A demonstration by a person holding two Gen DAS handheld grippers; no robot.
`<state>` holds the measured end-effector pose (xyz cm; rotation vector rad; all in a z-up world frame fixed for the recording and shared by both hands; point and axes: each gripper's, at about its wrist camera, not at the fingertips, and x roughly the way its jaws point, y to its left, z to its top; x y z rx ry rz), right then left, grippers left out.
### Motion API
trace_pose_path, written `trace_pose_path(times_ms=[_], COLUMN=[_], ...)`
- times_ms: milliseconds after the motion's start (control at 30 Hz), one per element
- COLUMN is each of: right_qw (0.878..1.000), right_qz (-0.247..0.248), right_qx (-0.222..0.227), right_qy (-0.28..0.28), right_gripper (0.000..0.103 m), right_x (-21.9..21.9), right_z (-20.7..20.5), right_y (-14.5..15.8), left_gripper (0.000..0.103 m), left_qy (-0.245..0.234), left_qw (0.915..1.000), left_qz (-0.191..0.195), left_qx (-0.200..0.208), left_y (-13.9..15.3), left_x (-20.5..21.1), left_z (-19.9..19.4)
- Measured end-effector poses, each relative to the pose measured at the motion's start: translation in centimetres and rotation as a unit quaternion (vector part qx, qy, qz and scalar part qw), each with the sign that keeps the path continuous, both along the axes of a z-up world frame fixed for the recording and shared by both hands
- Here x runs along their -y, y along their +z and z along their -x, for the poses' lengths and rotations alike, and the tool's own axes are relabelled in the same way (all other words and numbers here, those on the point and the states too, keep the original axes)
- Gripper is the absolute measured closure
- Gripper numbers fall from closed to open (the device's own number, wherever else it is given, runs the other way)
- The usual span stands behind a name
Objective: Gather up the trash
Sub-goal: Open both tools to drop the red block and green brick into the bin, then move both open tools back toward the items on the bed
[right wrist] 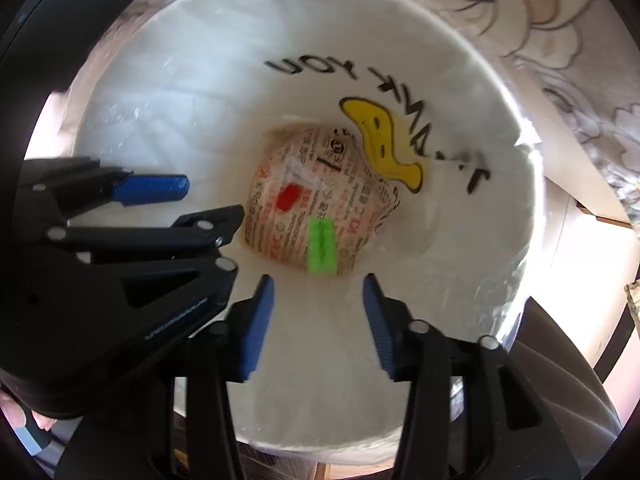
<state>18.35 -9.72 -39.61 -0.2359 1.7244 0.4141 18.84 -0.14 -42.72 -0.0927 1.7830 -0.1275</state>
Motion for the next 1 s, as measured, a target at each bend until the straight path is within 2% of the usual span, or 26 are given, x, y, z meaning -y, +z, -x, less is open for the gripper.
trace_pose_path(times_ms=[333, 367, 567, 767, 1000], right_qw=[1.000, 1.000, 1.000, 0.999, 0.995], right_qz=[0.006, 0.005, 0.004, 0.000, 0.006], right_qx=[0.014, 0.016, 0.025, 0.040, 0.089], right_qy=[0.009, 0.008, 0.002, 0.010, 0.045], right_gripper=[0.055, 0.055, 0.055, 0.055, 0.055], right_x=[-0.1, -0.4, 0.0, 0.2, 0.3], right_z=[0.1, 0.2, 0.4, 1.1, 2.7], right_y=[1.0, -0.2, 0.9, 2.8, 7.4], left_gripper=[0.056, 0.056, 0.056, 0.056, 0.056], left_qy=[-0.002, -0.002, 0.002, -0.008, -0.014], left_qw=[1.0000, 1.0000, 0.9999, 0.9998, 0.9990], left_qz=[-0.002, -0.002, 0.000, -0.015, -0.010], left_qx=[-0.002, -0.002, -0.012, 0.014, 0.041], left_y=[0.2, 0.3, 1.0, 3.6, 7.9], left_x=[0.1, 0.1, -0.3, -0.1, -1.2], left_z=[0.1, 0.1, 0.8, 1.7, 3.2])
